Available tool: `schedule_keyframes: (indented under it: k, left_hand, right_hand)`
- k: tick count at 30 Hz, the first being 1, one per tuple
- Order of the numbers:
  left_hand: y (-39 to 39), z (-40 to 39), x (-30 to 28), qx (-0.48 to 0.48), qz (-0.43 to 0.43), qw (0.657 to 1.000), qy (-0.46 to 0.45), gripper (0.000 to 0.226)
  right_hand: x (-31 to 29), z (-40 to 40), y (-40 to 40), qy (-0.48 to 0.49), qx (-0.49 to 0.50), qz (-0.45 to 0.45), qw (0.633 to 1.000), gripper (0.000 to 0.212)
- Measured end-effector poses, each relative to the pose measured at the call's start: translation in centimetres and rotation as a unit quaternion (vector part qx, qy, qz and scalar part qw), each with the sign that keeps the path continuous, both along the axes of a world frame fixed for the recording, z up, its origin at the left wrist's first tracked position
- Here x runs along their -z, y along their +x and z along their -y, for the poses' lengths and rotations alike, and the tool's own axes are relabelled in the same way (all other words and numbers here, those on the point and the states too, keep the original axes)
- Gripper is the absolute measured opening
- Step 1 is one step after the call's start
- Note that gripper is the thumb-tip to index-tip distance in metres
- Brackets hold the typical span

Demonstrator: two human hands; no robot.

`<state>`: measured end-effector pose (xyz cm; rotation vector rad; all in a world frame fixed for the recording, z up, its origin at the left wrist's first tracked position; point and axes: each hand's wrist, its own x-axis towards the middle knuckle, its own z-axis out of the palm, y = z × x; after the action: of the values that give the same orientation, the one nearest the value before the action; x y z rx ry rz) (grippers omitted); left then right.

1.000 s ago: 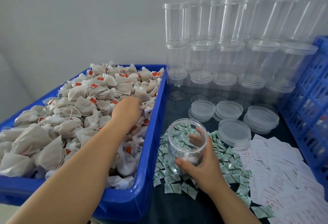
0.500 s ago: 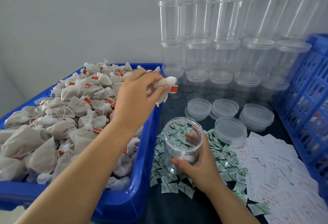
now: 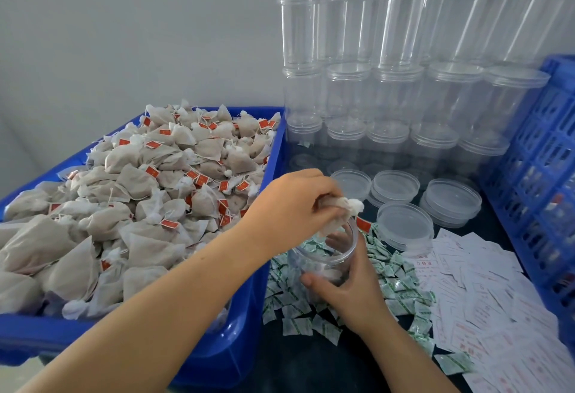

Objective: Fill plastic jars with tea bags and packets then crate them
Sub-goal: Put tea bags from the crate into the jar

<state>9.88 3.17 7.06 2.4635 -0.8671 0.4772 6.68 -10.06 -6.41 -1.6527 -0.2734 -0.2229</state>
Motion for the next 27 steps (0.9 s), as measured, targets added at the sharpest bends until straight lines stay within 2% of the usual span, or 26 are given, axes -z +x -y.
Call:
schedule_keyframes:
  k: [7,13,16,21,27]
  left_hand:
    - [0.09,-0.40,-0.28,-0.011,-0.063,0.997,0.053,0.012]
    - [-0.32,-0.87,-0.58,0.015,-0.111,0.984,0.136,0.014]
    - [-0.43,-0.70,-0.52,0.027,-0.115,0.979,0.165,0.015]
    - [-0.33,-0.62,-0.50,0.027,-0.116,0.975,0.188,0.015]
    - [-0.26,-0.58,-0.43,0.038,-0.134,0.966,0.217,0.016]
  right_hand:
    - [-0.21,0.03,-0.07,0.025,-0.021,0.016,0.999,0.084]
    - [-0.18,0.06,-0.04,0.024,-0.023,0.011,0.999,0.079]
    - [0.00,0.06,0.11,0.029,-0.020,0.003,0.999,0.079]
    - [0.49,0.09,0.38,0.020,-0.014,-0.005,1.000,0.099]
    - [0.49,0.06,0.36,0.012,-0.009,-0.009,1.000,0.089]
